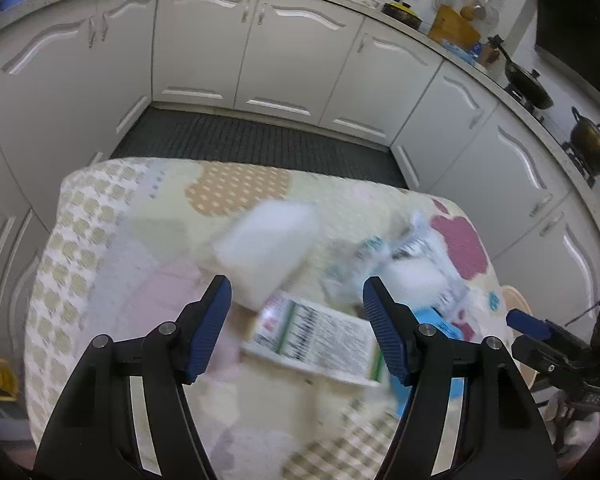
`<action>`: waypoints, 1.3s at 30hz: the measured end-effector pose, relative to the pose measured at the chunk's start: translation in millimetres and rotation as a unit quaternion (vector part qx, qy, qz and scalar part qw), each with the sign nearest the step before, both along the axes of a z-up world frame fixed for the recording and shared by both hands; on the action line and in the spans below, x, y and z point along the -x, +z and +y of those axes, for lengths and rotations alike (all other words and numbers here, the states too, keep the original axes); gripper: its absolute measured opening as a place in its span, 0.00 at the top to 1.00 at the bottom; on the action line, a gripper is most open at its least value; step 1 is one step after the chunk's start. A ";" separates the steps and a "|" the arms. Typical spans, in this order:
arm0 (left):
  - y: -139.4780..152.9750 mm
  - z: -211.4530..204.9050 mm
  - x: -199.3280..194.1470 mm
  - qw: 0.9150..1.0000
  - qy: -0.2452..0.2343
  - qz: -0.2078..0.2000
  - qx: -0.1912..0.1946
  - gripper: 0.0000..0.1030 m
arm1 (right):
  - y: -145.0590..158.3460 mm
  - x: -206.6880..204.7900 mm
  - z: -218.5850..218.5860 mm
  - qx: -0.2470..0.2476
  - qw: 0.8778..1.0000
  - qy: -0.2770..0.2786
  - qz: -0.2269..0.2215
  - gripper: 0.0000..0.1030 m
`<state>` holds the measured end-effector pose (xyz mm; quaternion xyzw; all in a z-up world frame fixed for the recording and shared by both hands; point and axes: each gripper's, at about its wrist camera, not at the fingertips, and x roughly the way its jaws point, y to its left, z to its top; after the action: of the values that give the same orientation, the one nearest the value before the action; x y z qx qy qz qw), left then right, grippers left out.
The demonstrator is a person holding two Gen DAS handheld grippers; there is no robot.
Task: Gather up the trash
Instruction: 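Grasp a large white foam block with the left tool while the right tool grasps another, then lift both white foam blocks and carry them over the beige bin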
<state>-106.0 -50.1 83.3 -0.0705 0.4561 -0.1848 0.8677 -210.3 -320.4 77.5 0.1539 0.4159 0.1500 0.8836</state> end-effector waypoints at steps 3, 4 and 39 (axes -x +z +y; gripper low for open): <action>0.2 11.3 -16.8 1.000 0.006 0.006 0.011 0.34 | -3.4 -23.2 16.7 0.006 1.000 0.012 0.001 0.29; 0.1 13.7 -21.7 1.000 0.006 0.009 0.015 0.34 | -6.5 -30.5 21.3 0.007 1.000 0.016 0.005 0.28; 0.3 6.4 -22.3 0.998 -0.066 -0.008 0.018 0.38 | -8.7 -25.1 34.9 0.023 0.999 0.023 -0.031 0.53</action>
<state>-83.7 -43.7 83.6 -0.0543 0.4491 -0.2503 0.8560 -185.1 -285.5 68.8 0.1189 0.3952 0.1658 0.8957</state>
